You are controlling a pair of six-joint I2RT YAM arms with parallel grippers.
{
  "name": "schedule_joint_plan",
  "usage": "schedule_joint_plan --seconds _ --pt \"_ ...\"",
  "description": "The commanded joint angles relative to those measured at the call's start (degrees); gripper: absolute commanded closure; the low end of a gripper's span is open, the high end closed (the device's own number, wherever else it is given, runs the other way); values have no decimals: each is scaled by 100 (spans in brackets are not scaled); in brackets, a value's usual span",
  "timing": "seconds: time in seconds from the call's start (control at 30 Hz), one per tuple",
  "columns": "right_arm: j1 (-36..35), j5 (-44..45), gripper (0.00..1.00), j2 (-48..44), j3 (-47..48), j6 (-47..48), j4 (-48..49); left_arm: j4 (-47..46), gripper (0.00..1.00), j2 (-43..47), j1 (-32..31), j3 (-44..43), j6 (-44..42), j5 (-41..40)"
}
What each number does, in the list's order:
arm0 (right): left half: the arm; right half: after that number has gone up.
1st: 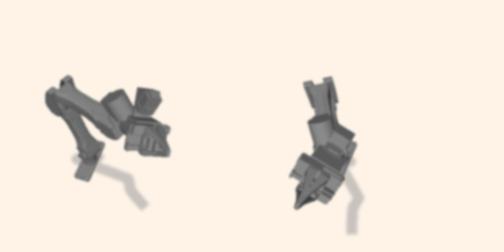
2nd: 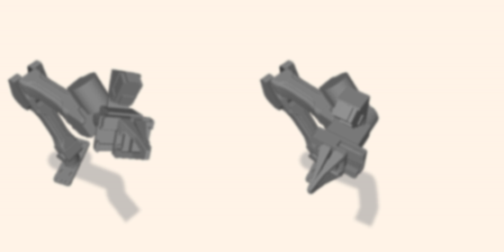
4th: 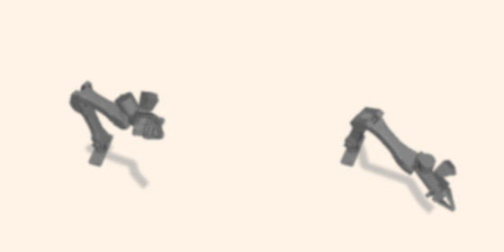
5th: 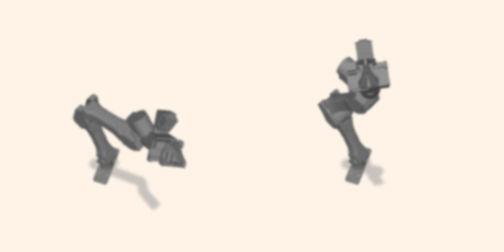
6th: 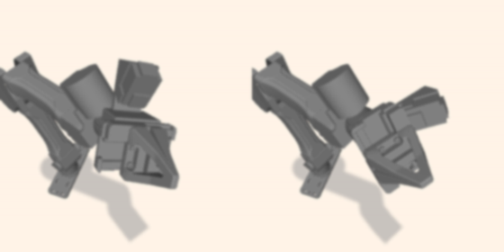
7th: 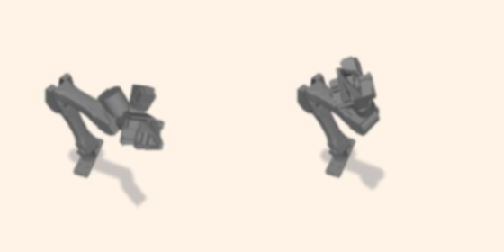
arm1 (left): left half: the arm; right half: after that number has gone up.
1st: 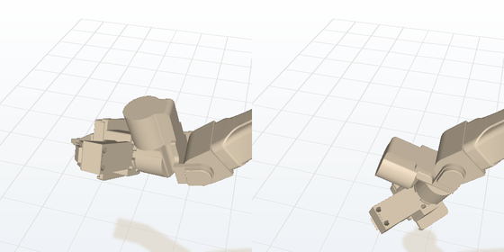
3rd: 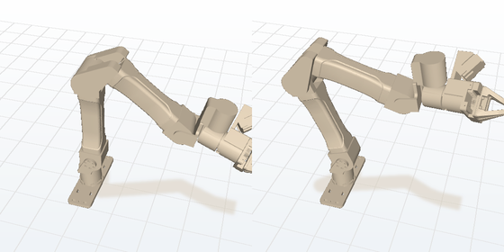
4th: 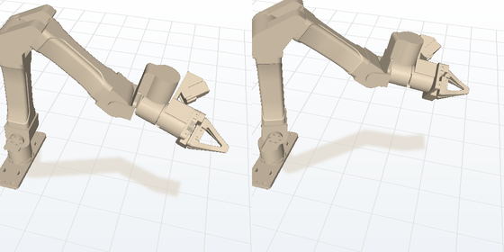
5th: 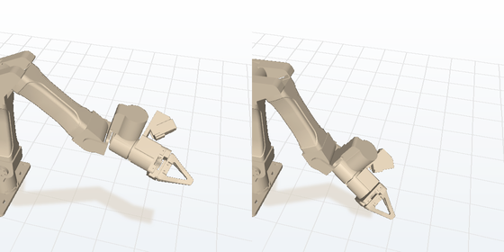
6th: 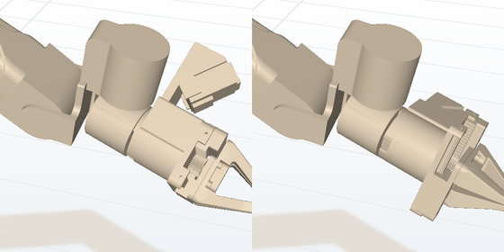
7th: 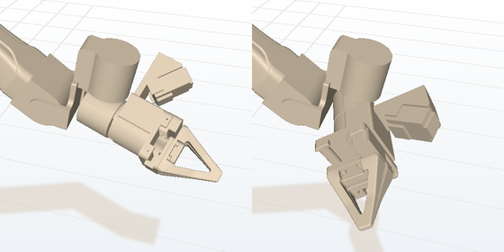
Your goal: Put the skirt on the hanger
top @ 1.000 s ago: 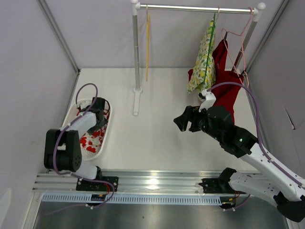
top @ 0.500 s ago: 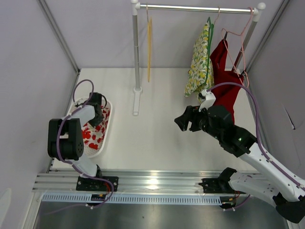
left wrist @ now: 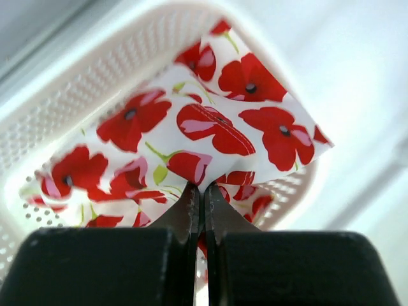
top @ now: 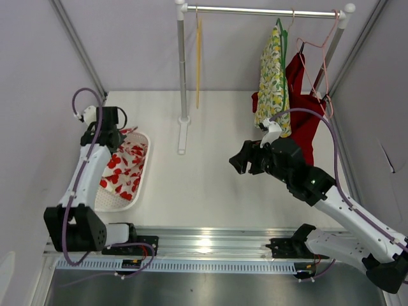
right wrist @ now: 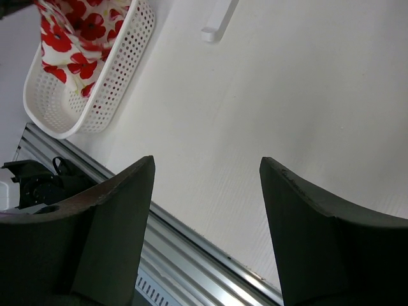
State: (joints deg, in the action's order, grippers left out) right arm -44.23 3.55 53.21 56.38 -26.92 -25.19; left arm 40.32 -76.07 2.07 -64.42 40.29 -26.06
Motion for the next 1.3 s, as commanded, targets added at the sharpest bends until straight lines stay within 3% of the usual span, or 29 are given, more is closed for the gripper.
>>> schedule_joint_plan --seconds 0.0,0.17,0.4,0.6,0.9,1.2,1.27 --pt "19 -65 28 40 128 73 225 169 100 723 40 -465 -355 154" --pt "19 23 28 163 250 116 164 161 100 1226 -144 -1063 -618 427" --pt "19 154 29 260 365 151 164 328 100 1394 -1313 -2476 -1128 -83" --pt "11 321 29 269 409 187 137 363 100 1393 -2130 -3330 -1340 -5" --pt "37 436 29 190 365 134 85 -129 100 1683 -3464 -3112 -725 146" --pt "63 533 28 -47 356 99 -100 -875 100 1578 -5390 -1961 119 -1137" --pt "72 541 28 -118 321 64 -144 -1138 100 1456 -5497 -1855 268 -1138"
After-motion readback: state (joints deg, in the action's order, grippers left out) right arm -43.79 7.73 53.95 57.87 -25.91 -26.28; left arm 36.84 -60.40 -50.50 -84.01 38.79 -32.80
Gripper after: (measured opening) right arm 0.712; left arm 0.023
